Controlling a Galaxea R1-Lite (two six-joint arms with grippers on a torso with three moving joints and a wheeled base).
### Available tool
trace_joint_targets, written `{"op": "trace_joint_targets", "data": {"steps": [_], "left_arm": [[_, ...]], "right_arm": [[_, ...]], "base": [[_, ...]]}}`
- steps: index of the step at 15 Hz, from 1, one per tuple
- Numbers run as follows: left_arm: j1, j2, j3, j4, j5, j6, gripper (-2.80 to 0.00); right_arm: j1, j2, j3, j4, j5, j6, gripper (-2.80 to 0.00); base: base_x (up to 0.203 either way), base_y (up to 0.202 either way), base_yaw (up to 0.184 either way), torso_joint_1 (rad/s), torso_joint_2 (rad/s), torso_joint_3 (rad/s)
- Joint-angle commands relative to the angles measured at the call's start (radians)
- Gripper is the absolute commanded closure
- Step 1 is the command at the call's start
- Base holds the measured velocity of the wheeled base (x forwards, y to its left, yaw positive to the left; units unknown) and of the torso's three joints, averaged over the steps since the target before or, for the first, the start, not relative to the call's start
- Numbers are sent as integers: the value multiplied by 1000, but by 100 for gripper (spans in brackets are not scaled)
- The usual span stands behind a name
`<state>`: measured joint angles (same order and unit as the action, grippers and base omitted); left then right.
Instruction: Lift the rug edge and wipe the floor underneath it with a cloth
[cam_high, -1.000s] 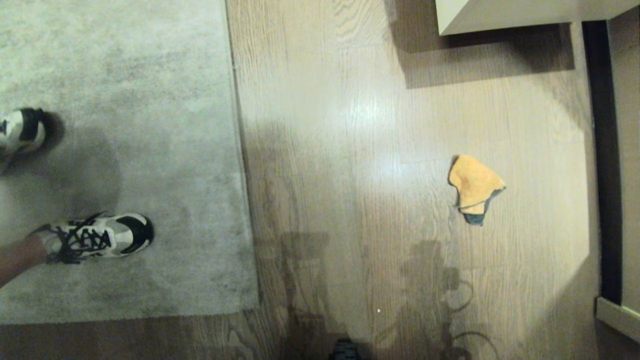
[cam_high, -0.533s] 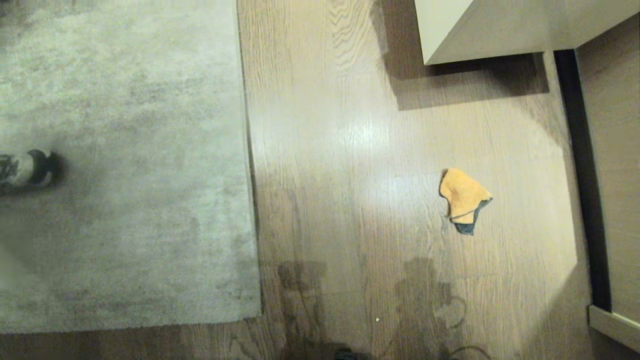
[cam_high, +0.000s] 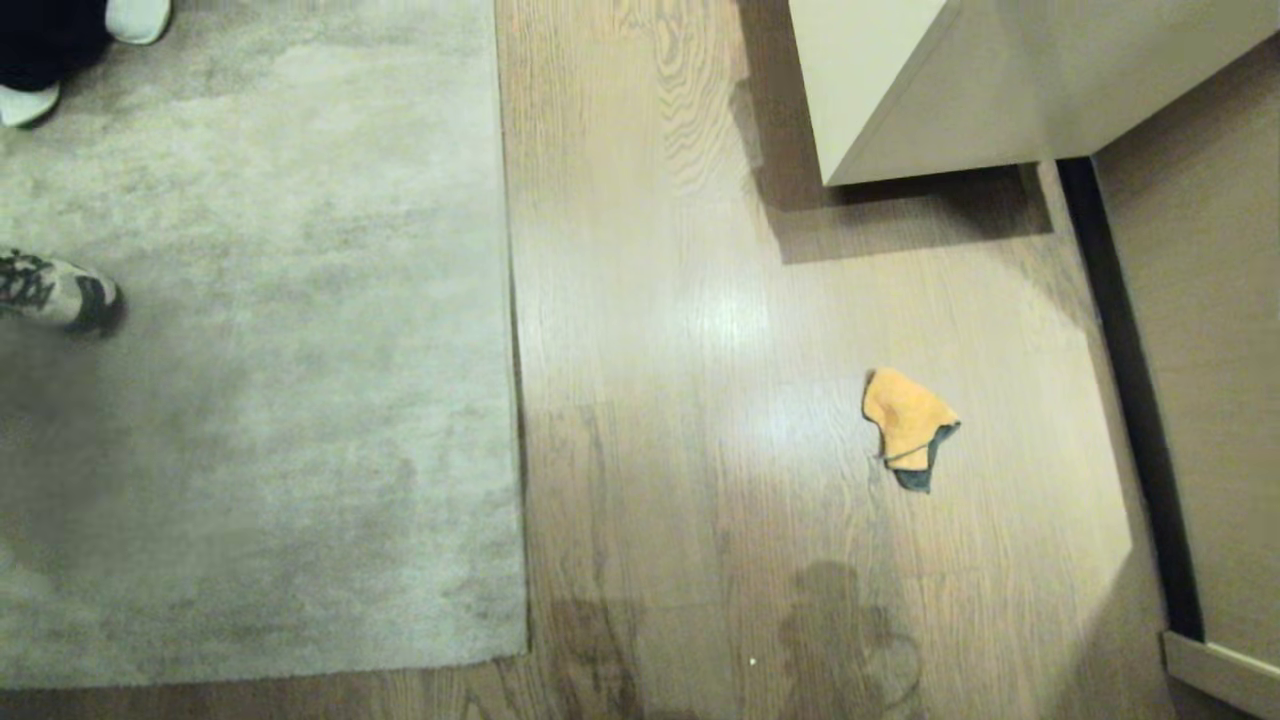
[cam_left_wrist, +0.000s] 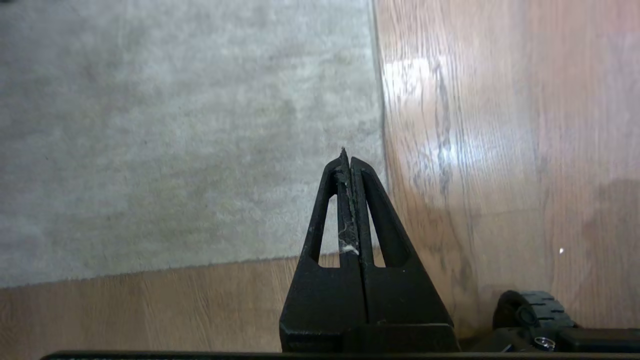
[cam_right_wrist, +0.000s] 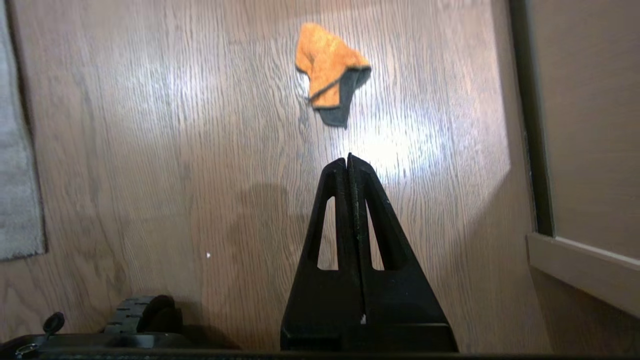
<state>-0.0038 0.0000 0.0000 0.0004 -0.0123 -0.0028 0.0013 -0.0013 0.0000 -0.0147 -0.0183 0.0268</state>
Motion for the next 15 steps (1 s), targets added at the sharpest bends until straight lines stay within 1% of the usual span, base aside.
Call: {"op": "trace_joint_targets", "data": {"steps": [1,15], "left_arm": [[0,0,0,0,0,-1,0],[0,0,0,0,0,-2,0]], "right_arm": [[0,1,0,-1,0,-1,0],[0,1,0,-1,0,-1,0]], "base": [[0,0,0,-1,2,193],[0,0,0,2,4,202]]}}
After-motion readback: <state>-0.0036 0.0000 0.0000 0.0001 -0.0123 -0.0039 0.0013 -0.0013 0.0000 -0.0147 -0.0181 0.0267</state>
